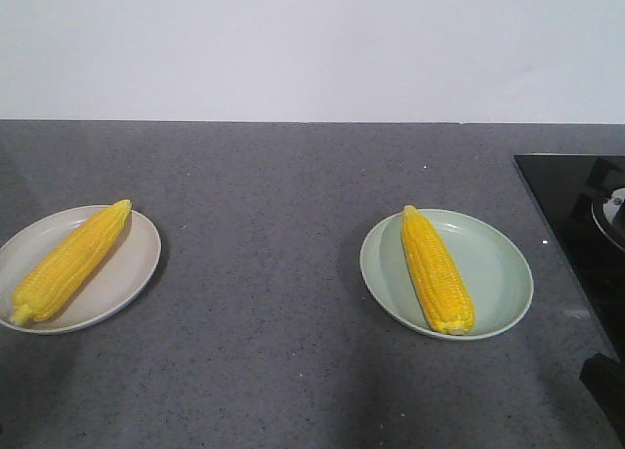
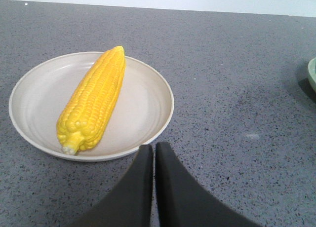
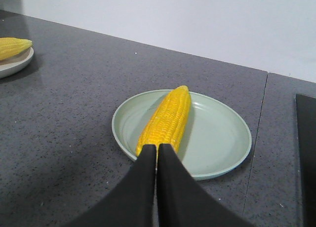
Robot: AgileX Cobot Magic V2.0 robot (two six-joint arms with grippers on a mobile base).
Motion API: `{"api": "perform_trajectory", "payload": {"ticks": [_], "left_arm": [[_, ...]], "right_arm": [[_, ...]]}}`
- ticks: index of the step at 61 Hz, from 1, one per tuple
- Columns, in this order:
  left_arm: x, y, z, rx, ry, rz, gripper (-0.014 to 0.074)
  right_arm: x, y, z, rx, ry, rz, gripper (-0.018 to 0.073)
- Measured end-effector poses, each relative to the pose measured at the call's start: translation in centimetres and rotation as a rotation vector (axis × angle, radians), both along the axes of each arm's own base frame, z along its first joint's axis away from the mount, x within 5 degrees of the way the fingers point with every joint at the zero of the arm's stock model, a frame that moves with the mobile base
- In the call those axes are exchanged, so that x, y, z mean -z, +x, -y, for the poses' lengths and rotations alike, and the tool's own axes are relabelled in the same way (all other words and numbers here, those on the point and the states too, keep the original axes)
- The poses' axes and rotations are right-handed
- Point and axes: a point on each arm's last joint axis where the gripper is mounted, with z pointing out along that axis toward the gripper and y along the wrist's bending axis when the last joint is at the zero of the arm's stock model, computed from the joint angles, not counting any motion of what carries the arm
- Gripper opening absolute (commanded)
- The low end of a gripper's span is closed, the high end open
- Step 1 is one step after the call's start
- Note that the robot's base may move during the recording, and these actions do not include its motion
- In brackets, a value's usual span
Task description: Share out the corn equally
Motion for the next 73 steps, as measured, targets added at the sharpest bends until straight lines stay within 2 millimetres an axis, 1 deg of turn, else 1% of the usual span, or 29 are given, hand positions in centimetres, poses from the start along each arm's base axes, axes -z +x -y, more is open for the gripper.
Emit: {"api": "perform_trajectory", "payload": {"ticks": [31,37,40,46,52,58,63,73], "left_arm": [[0.0,0.0,0.0,0.0,0.0,0.0,-0.0008],[0.0,-0.4,-0.1,-0.002,0.008,0.033,-0.0008],[0.2,-0.8,-0.3,-0.009,0.028,0.067,-0.0008],[1.5,-1.7,-0.7,-0.034,0.055,0.153,-0.0008],[3.8,-2.6,-1.0,-0.06,0.056,0.212,-0.0006],[5.9,-3.3,-1.3,-0.094,0.028,0.228,-0.0006],[6.5,-3.7,-1.4,-0.119,0.027,0.237,-0.0006],[6.4,-4.0,-1.9,-0.188,0.056,0.273,-0.0006]], "right_arm": [[0.0,0.0,0.0,0.001,0.003,-0.001,-0.0005],[0.0,0.0,0.0,0.0,0.005,0.0,-0.0005],[0.0,0.0,0.0,0.0,0.005,0.0,-0.0005],[0.0,0.0,0.0,0.0,0.005,0.0,-0.0005],[0.0,0.0,0.0,0.0,0.005,0.001,-0.0005],[0.0,0.0,0.0,0.001,0.006,0.0,-0.0005],[0.0,0.0,0.0,0.001,0.006,0.0,-0.0005],[0.0,0.0,0.0,0.001,0.007,0.0,-0.0005]]}}
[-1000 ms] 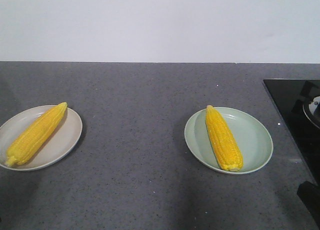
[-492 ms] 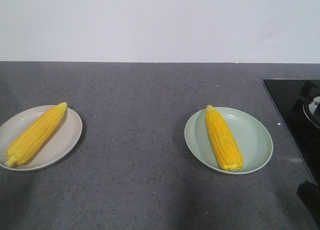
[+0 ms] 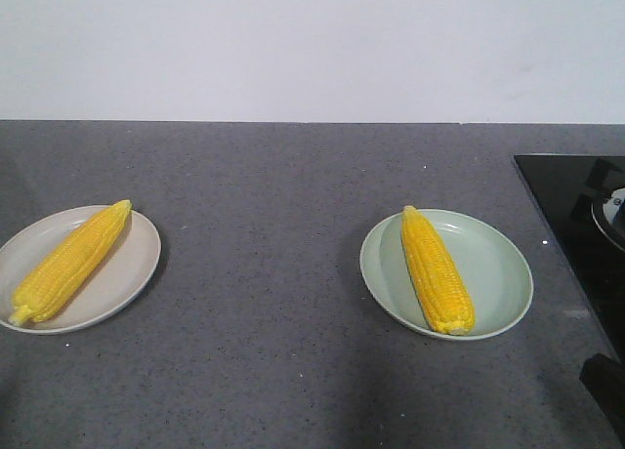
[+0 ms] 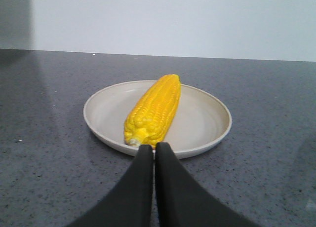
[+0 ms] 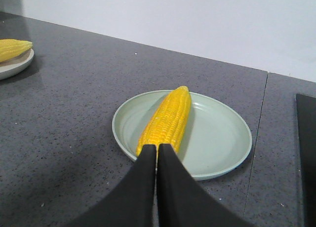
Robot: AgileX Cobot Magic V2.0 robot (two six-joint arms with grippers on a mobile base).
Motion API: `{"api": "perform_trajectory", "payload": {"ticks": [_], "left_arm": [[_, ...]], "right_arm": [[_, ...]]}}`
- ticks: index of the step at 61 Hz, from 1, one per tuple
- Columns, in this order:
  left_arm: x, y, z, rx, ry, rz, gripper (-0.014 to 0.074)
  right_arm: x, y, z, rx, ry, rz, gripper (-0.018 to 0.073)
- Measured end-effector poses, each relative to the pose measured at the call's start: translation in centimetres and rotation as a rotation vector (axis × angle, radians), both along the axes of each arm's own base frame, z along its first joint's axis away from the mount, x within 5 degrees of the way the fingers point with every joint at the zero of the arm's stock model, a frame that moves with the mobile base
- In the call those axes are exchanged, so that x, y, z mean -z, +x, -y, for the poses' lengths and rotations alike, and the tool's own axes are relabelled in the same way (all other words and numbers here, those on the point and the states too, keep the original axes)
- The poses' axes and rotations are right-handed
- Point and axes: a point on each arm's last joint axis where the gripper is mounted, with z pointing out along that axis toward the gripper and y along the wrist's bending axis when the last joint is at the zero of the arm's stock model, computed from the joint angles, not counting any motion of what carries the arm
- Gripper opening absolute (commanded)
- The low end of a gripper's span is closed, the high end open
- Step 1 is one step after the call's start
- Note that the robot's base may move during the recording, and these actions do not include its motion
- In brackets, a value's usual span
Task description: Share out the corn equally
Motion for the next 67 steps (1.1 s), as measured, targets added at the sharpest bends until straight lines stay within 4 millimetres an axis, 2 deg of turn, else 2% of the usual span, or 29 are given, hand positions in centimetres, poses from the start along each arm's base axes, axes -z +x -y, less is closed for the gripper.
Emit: {"api": "perform_trajectory", "payload": {"ticks": [21,40,67], "left_arm": [[-0.1,0.01,-0.14,-0.025,-0.02,0.012,-0.0006],[-0.85,0.06,-0.3,-0.045,-0.062,0.095,-0.0006],[-0.86,0.06,-0.29,-0.045,-0.085,0.096,-0.0006]], "right_arm": [[0.01,0.0,0.0,0.0,0.002,-0.002,-0.0005],[0.02,-0.01,-0.01,-0.001,0.005,-0.004,-0.0005],[0.02,-0.01,-0.01,-0.001,0.005,-0.004,-0.0005]]}}
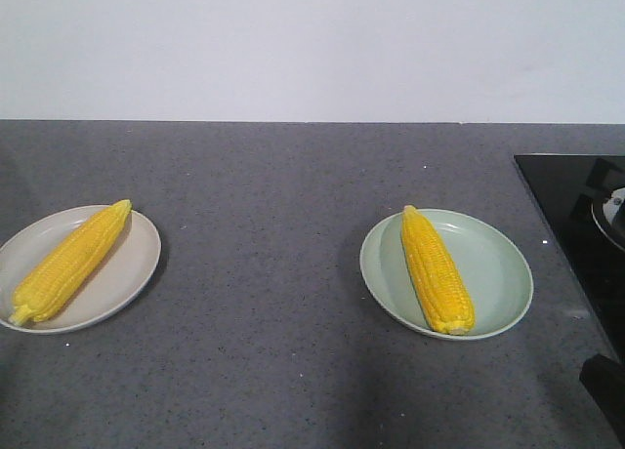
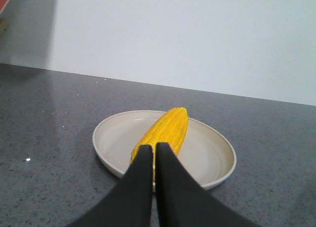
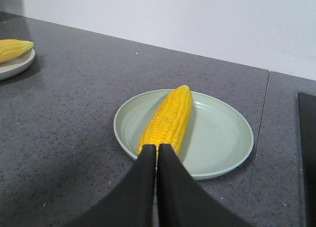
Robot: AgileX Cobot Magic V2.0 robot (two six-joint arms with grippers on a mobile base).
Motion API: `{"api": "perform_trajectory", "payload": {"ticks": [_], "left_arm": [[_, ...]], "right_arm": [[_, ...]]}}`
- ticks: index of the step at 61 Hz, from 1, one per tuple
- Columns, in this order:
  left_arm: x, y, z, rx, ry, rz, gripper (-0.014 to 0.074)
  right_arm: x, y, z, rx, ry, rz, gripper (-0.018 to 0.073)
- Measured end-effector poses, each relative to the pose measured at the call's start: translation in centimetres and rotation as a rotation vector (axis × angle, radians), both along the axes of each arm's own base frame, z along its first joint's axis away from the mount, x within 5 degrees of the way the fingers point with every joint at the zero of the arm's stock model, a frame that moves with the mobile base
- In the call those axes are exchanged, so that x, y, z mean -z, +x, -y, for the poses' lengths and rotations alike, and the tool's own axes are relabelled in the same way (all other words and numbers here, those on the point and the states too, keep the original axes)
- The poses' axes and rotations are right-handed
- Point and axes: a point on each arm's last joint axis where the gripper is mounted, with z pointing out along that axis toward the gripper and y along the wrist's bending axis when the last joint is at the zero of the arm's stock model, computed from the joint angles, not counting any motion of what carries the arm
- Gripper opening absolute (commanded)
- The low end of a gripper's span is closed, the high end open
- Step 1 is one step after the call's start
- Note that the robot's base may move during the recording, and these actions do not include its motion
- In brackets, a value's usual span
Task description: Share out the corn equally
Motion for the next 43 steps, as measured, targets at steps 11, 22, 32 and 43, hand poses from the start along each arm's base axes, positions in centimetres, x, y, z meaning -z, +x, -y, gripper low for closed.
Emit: {"api": "perform_trajectory", "payload": {"ticks": [11,22,32,43], "left_arm": [[0.0,0.0,0.0,0.0,0.0,0.0,-0.0006],[0.0,0.0,0.0,0.0,0.0,0.0,-0.0006],[0.0,0.0,0.0,0.0,0.0,0.0,-0.0006],[0.0,0.0,0.0,0.0,0.0,0.0,-0.0006]], "right_arm": [[0.0,0.0,0.0,0.0,0.0,0.0,-0.0005],[0.0,0.0,0.0,0.0,0.0,-0.001,-0.0005],[0.0,0.0,0.0,0.0,0.001,0.0,-0.0005],[-0.23,0.1,0.16,0.02,0.006,0.026,-0.0005]]}}
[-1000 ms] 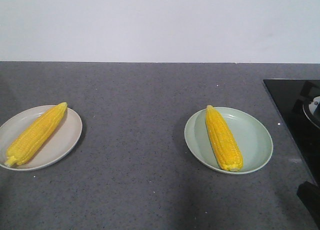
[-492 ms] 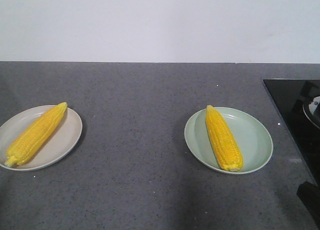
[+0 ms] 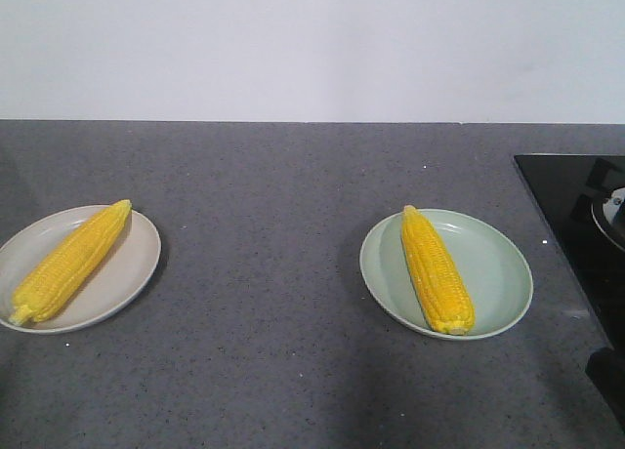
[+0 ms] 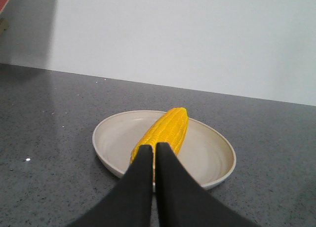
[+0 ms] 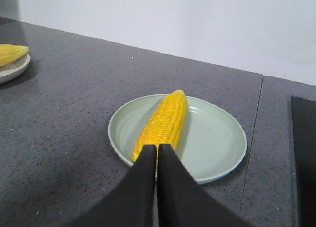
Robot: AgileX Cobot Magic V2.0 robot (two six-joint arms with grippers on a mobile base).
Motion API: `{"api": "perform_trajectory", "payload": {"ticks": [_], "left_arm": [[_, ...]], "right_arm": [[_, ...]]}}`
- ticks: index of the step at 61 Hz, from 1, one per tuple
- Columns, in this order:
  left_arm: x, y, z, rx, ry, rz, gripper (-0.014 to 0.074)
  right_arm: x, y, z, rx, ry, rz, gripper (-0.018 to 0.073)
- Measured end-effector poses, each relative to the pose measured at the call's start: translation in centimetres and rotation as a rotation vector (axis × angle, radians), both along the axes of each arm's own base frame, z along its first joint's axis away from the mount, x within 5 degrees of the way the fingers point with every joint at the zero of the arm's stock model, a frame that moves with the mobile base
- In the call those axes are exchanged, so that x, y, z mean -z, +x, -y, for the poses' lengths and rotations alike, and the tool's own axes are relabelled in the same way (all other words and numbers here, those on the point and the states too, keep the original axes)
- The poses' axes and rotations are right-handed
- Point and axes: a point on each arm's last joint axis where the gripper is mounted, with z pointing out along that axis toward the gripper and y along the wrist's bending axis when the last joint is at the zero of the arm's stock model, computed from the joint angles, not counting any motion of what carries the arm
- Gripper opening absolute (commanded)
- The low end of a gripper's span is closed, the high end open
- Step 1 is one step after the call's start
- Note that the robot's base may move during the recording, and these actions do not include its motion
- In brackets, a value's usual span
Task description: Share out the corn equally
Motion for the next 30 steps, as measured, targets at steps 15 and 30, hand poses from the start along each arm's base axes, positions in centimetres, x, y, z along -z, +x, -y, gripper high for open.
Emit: {"api": "perform_trajectory", "payload": {"ticks": [15,30], "left_arm": [[0.0,0.0,0.0,0.0,0.0,0.0,-0.0006],[0.0,0.0,0.0,0.0,0.0,0.0,-0.0006]], "right_arm": [[0.5,-0.1,0.7,0.078,0.02,0.071,-0.0005],[5.1,-0.5,1.7,0.209,0.139,0.037,-0.0005]]}}
